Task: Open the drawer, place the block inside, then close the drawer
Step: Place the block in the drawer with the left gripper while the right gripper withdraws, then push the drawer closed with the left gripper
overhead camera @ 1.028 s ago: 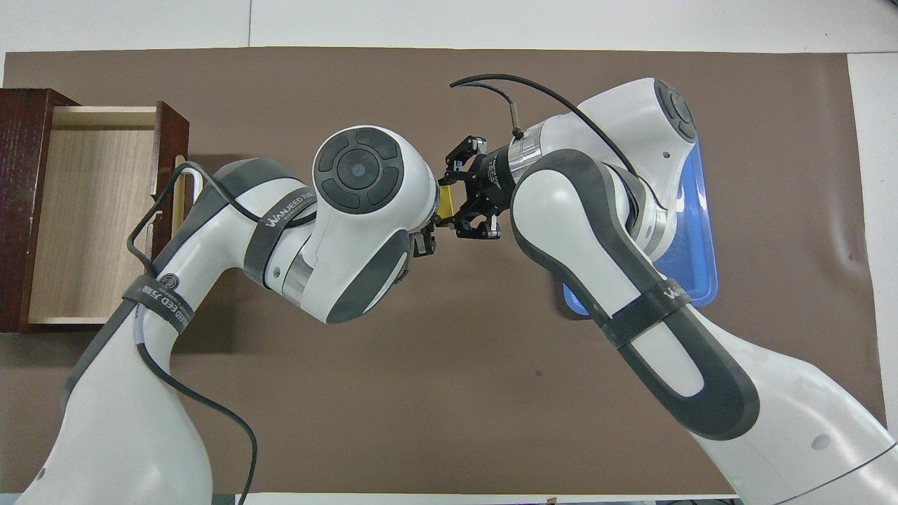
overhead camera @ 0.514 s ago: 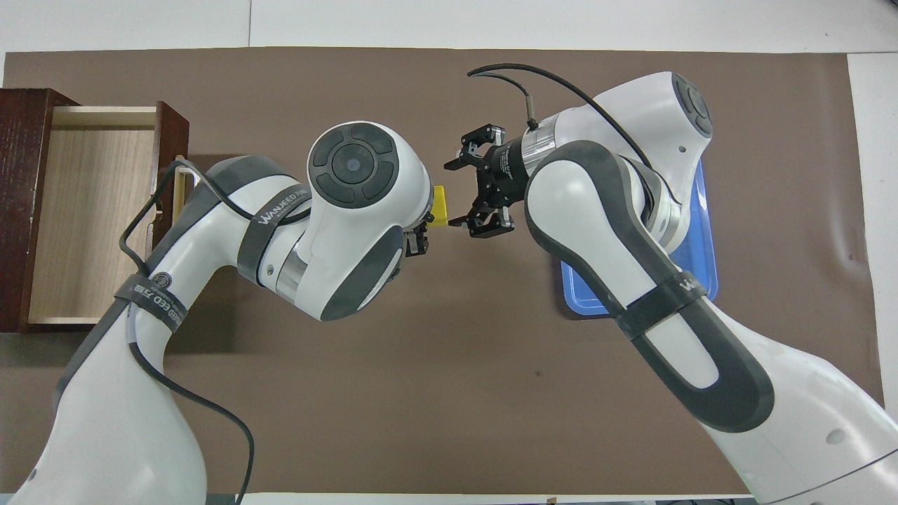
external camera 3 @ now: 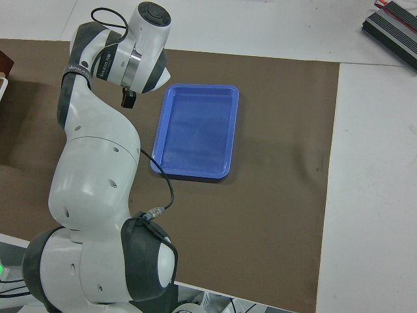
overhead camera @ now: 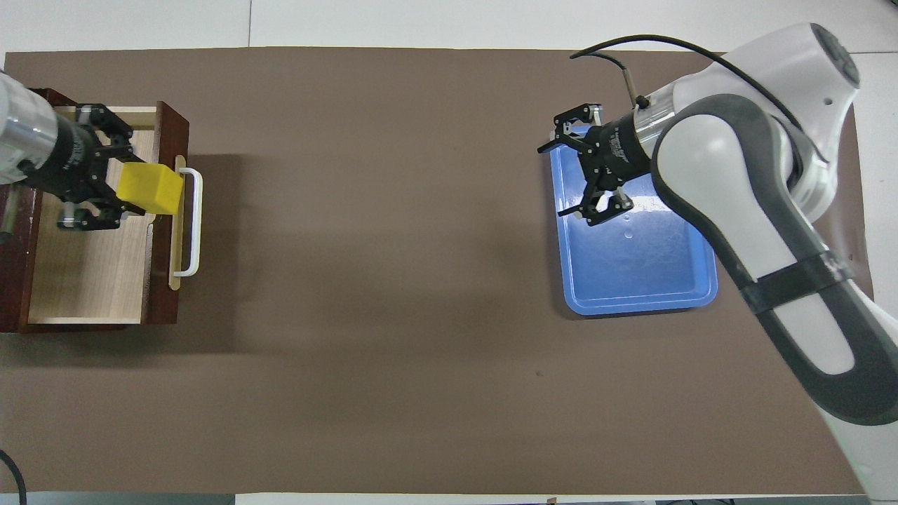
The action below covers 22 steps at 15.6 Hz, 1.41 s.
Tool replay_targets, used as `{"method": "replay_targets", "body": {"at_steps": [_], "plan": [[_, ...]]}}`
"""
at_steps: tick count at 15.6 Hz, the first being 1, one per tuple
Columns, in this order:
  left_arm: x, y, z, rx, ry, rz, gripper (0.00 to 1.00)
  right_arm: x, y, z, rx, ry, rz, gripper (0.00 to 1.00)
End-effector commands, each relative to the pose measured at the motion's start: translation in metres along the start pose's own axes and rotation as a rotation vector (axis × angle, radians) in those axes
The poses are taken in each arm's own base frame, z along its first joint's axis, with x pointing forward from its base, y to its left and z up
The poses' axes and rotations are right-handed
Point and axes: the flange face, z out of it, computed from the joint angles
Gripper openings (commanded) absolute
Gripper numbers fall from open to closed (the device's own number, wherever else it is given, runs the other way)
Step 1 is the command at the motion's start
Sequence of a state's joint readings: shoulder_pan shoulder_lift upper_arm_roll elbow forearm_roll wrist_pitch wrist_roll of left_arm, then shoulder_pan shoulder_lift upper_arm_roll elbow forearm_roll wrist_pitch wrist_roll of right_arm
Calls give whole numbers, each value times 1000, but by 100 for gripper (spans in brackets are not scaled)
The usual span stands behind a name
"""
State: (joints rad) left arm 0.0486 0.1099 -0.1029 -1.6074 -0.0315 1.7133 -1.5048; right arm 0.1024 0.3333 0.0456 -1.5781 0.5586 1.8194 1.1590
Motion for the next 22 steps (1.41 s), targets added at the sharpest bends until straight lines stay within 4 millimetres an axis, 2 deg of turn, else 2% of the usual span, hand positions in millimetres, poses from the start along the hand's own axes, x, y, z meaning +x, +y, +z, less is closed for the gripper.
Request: {"method": "replay_targets", "body": {"at_steps": [1,3,5,7,8,9,10,11,12,13,14,15,16,17,18,19,21,22], "plan": [[41,-20,28,-29,-11,37,0,15,30,-38,-109,85,-244,100],[59,-29,54,-36,-5,54,0,28,49,-62,-192,133,-445,100],[81,-35,64,-35,-4,52,0,40,67,-89,-253,161,-596,100],[91,-41,79,-28,-4,52,0,43,79,-110,-296,191,-725,100],[89,-45,86,-33,-1,48,0,40,85,-122,-327,218,-808,100],[85,-48,94,-39,2,51,14,37,91,-132,-363,238,-881,100],[82,-50,102,-46,5,50,35,36,96,-142,-386,257,-935,100],[80,-52,105,-48,6,51,76,32,101,-152,-406,275,-995,100],[78,-52,104,-48,6,53,100,28,104,-160,-419,289,-1045,100],[79,-49,100,-48,5,52,100,24,110,-171,-437,304,-1090,100],[78,-43,82,-60,3,51,100,18,115,-181,-446,322,-1124,100],[72,-36,59,-47,-4,54,100,10,120,-191,-452,338,-1151,100],[50,-26,51,-31,-13,48,100,4,124,-198,-460,347,-1177,100],[3,-17,50,-29,-5,43,100,-2,129,-207,-468,364,-1204,100],[-38,-16,52,-26,4,31,100,-5,131,-212,-482,375,-1234,100],[-63,-18,59,-16,29,17,100,-4,130,-213,-490,377,-1256,100],[-84,-24,79,-13,39,1,100,-4,128,-213,-482,387,-1262,100],[-82,-28,87,-9,41,0,100,-4,128,-212,-478,388,-1252,100]]}}
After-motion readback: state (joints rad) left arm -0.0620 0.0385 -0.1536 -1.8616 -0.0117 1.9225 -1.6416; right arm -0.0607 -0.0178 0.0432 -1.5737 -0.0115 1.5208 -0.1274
